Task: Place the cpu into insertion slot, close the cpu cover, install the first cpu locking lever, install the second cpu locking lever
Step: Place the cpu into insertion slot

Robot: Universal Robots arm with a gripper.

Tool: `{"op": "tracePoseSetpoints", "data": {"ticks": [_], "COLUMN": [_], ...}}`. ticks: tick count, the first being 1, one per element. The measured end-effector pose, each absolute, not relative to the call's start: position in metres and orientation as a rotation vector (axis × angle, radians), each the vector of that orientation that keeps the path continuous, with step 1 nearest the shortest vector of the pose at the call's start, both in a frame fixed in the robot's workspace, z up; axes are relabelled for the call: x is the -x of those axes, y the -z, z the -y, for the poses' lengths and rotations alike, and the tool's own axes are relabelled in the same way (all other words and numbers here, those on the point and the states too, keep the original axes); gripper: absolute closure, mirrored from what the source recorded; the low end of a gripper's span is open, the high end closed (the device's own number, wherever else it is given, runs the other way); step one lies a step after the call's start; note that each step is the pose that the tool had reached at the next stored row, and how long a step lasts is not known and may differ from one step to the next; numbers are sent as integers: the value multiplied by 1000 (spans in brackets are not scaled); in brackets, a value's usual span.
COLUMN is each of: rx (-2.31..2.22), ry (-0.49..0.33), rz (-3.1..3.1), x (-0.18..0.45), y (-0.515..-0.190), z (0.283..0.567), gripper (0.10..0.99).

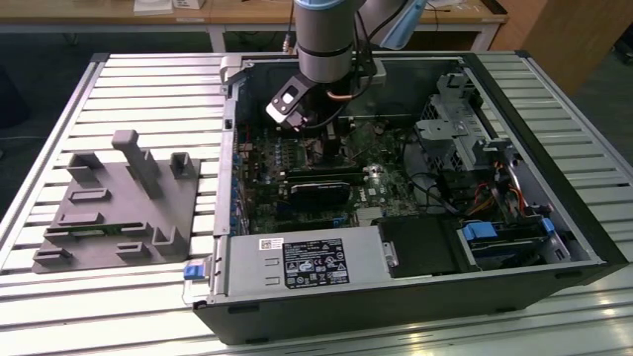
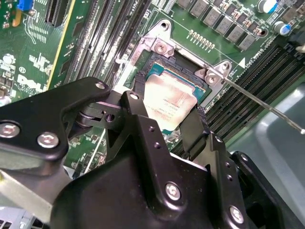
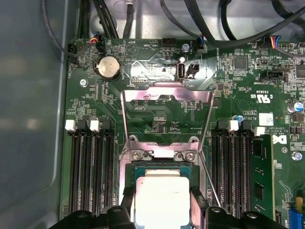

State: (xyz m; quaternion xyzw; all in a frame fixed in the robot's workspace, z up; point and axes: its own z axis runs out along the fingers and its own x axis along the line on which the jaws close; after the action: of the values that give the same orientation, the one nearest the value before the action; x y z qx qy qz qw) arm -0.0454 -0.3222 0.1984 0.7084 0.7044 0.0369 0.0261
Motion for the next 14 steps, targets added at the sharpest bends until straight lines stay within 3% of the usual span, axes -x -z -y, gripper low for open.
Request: {"op": "tracePoseSetpoints", "data": {"ticks": [14], "rx": [-2200], "ry": [-113], "rz": [-2165], "x": [46], "y": [-192], "z": [322], "gripper": [545]}}
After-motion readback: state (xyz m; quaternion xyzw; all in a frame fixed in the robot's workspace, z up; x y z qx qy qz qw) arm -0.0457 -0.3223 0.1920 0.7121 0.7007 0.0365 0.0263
